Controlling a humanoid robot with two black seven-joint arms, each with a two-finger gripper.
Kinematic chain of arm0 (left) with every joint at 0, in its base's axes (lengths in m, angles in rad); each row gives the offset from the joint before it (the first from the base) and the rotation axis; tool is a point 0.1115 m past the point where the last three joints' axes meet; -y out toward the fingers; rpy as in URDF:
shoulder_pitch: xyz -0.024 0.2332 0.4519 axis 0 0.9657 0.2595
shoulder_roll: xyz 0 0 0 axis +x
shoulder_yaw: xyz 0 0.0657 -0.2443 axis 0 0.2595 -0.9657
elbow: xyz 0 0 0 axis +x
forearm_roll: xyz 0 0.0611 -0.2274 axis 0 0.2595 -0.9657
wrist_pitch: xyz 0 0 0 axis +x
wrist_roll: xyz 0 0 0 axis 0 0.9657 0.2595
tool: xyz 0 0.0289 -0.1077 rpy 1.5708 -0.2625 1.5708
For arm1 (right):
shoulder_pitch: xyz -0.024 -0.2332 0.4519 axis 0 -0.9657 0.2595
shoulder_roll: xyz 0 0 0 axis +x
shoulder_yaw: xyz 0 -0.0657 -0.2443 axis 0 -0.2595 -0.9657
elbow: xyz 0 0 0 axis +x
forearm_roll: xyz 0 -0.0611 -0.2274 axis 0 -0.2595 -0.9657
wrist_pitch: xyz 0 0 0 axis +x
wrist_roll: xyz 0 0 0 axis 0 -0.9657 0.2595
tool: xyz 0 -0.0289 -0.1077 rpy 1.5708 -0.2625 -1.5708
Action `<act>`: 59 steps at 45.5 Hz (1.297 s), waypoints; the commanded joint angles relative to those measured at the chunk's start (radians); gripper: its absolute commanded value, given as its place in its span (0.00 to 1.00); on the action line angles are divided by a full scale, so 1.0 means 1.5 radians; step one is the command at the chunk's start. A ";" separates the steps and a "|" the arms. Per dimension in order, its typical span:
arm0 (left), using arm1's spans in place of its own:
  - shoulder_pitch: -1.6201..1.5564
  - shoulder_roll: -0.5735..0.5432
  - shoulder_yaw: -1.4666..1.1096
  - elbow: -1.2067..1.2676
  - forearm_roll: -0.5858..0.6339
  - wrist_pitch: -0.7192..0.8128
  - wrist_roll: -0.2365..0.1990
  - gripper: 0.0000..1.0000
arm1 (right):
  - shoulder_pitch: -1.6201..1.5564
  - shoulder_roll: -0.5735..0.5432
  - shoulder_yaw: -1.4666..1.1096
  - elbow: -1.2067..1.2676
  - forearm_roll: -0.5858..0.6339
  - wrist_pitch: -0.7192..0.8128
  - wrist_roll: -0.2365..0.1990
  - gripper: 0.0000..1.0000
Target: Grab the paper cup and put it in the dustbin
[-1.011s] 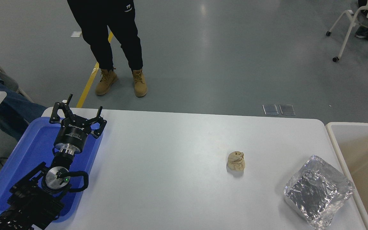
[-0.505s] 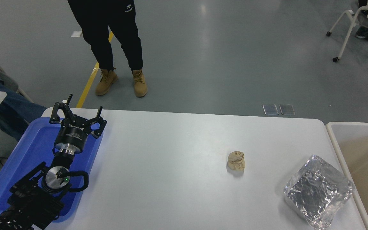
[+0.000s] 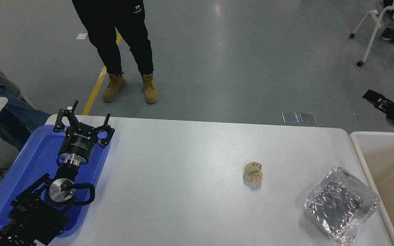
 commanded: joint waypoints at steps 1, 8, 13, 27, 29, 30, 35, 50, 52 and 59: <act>0.001 0.000 0.000 0.000 0.000 0.000 0.000 1.00 | 0.144 -0.003 -0.136 0.145 -0.022 -0.001 -0.006 1.00; 0.001 0.001 -0.001 0.001 0.000 0.000 0.001 1.00 | 0.245 0.017 -0.223 0.220 -0.015 0.000 -0.006 1.00; 0.001 0.000 0.000 0.000 0.000 0.000 0.001 1.00 | 0.314 0.043 -0.264 0.264 -0.011 0.003 -0.006 1.00; 0.000 0.001 0.000 0.000 0.000 0.000 0.000 1.00 | 0.482 0.178 -0.382 0.384 0.014 0.007 -0.006 1.00; 0.000 0.001 0.000 0.000 0.000 0.000 0.000 1.00 | 0.497 0.196 -0.387 0.396 0.019 0.008 -0.006 1.00; 0.001 0.001 0.000 0.000 0.000 0.000 0.000 1.00 | 0.505 0.205 -0.389 0.403 0.021 0.008 -0.006 1.00; 0.001 0.000 0.000 0.000 0.000 0.000 0.000 1.00 | 0.543 0.229 -0.391 0.446 0.022 0.014 -0.006 1.00; 0.000 0.000 0.000 0.000 0.000 0.000 0.000 1.00 | 0.623 0.247 -0.391 0.553 0.045 0.085 -0.006 1.00; 0.001 0.001 0.000 0.000 0.000 0.000 0.000 1.00 | 0.629 0.249 -0.391 0.563 0.047 0.093 -0.006 1.00; 0.001 0.000 0.000 0.001 0.000 0.000 0.000 1.00 | 0.646 0.251 -0.391 0.587 0.047 0.120 -0.006 1.00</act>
